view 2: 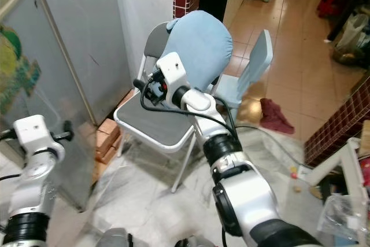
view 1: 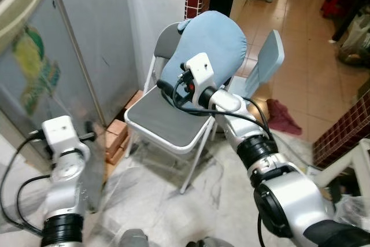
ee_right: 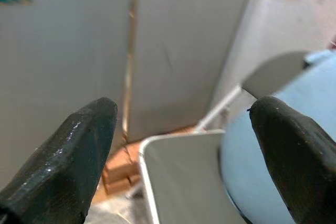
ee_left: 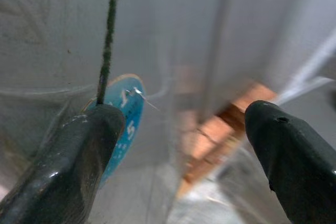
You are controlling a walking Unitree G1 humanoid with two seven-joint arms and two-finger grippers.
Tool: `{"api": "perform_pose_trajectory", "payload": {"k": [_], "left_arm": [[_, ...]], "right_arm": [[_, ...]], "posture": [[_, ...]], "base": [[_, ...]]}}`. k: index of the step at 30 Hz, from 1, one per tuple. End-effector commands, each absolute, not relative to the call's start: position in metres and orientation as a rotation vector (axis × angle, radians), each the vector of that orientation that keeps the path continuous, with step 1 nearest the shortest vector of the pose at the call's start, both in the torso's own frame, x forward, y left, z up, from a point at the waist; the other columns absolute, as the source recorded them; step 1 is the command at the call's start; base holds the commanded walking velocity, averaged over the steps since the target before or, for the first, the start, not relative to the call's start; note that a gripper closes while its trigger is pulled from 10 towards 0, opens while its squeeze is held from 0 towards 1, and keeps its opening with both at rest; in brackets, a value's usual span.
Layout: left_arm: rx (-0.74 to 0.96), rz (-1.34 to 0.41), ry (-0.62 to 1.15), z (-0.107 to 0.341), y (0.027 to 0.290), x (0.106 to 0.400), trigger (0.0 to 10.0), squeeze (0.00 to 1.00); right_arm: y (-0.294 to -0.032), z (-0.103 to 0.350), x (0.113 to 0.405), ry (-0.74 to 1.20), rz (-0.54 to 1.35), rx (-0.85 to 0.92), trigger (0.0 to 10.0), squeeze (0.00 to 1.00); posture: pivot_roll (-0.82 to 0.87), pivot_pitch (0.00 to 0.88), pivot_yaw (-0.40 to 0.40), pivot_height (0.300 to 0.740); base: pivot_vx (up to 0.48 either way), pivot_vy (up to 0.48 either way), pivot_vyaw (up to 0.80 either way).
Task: Restocking fridge
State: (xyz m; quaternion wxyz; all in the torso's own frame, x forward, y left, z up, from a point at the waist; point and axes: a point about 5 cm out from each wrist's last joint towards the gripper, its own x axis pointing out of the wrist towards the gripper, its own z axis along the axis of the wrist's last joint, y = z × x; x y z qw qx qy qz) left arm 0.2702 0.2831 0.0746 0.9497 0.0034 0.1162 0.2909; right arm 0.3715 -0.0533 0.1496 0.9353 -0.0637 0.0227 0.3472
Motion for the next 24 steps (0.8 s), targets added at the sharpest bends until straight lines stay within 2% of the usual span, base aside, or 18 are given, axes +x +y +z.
{"api": "perform_pose_trajectory", "payload": {"k": [1, 4, 5, 6, 7, 9, 13, 15, 20, 24], "left_arm": [[0.028, 0.751, 0.147, 0.093, 0.317, 0.262, 10.0, 0.00], [0.050, 0.783, 0.131, 0.097, 0.327, 0.260, 10.0, 0.00], [0.096, 0.858, 0.078, 0.109, 0.341, 0.252, 10.0, 0.00], [0.096, 0.858, 0.078, 0.109, 0.341, 0.252, 10.0, 0.00], [0.139, 0.924, 0.051, 0.114, 0.349, 0.244, 10.0, 0.00], [0.159, 0.922, 0.048, 0.112, 0.347, 0.242, 10.0, 0.00], [0.151, 0.750, 0.077, 0.095, 0.306, 0.249, 10.0, 0.00], [0.138, 0.621, 0.089, 0.087, 0.275, 0.257, 10.0, 0.00], [0.176, 0.462, 0.060, 0.088, 0.249, 0.261, 10.0, 0.00], [0.192, 0.284, 0.027, 0.090, 0.224, 0.258, 10.0, 0.00]], "right_arm": [[-0.073, 0.144, 0.375, 0.068, 0.639, -0.144, 10.0, 0.00], [-0.080, 0.141, 0.375, 0.078, 0.615, -0.142, 10.0, 0.00], [-0.094, 0.134, 0.373, 0.099, 0.567, -0.138, 10.0, 0.00], [-0.094, 0.134, 0.373, 0.099, 0.567, -0.138, 10.0, 0.00], [-0.105, 0.127, 0.370, 0.119, 0.534, -0.136, 10.0, 0.00], [-0.111, 0.123, 0.369, 0.131, 0.517, -0.133, 10.0, 0.00], [-0.122, 0.119, 0.364, 0.124, 0.475, -0.105, 10.0, 0.00], [-0.127, 0.120, 0.362, 0.104, 0.437, -0.081, 10.0, 0.00], [-0.136, 0.114, 0.351, 0.092, 0.411, -0.072, 10.0, 0.00], [-0.155, 0.100, 0.336, 0.136, 0.337, -0.062, 10.0, 0.00]], "posture": [[0.10, 0.000, -0.082, 0.740], [0.10, 0.000, -0.084, 0.740], [0.10, 0.000, -0.082, 0.740], [0.10, 0.000, -0.082, 0.740], [0.10, 0.000, -0.082, 0.740], [0.09, 0.000, -0.079, 0.740], [0.10, 0.000, -0.075, 0.740], [0.09, 0.000, -0.069, 0.740], [0.08, 0.000, -0.060, 0.740], [0.07, 0.000, -0.050, 0.740]], "base": [[0.000, 0.000, 0.00], [0.000, 0.000, 0.00], [0.000, 0.000, 0.00], [0.000, 0.000, 0.00], [0.000, 0.000, 0.00], [0.000, 0.000, 0.00], [0.000, 0.000, 0.00], [0.000, 0.000, 0.00], [0.000, 0.384, 0.00], [0.000, 0.480, 0.00]]}}
